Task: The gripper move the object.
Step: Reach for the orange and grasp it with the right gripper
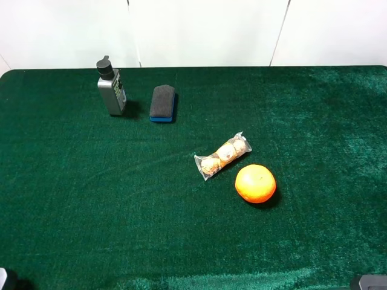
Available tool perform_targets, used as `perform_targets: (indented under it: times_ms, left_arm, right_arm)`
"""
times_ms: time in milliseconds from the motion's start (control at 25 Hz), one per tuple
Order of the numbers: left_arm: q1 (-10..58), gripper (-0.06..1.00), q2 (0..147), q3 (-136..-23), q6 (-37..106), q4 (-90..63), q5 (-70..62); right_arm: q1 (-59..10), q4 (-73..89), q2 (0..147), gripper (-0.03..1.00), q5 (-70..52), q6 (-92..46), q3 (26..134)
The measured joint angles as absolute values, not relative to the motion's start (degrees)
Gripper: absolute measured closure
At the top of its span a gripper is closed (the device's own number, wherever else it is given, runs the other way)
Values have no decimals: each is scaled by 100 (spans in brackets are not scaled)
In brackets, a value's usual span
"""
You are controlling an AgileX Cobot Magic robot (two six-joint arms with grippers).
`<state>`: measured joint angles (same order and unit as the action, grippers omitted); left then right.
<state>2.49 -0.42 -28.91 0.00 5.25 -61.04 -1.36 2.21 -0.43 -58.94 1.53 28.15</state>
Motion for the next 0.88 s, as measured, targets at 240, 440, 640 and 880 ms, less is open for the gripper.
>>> perform_targets:
  times_ms: [240, 440, 640, 880]
  left_arm:
    - [249, -4, -42, -2891, 0, 525, -6104]
    - [249, -4, -42, -2891, 0, 525, -6104]
    - [249, -4, -42, -2891, 0, 525, -6104]
    - [249, -4, -42, -2891, 0, 525, -6104]
  right_arm:
    - [-136, 431, -43, 28, -5894, -67, 2815]
    - [-136, 787, 112, 28, -5892, -325, 2815]
    - [-136, 1065, 992, 28, -5904, -704, 2924]
    - [-195, 1390, 2296, 28, -5888, -1551, 3216]
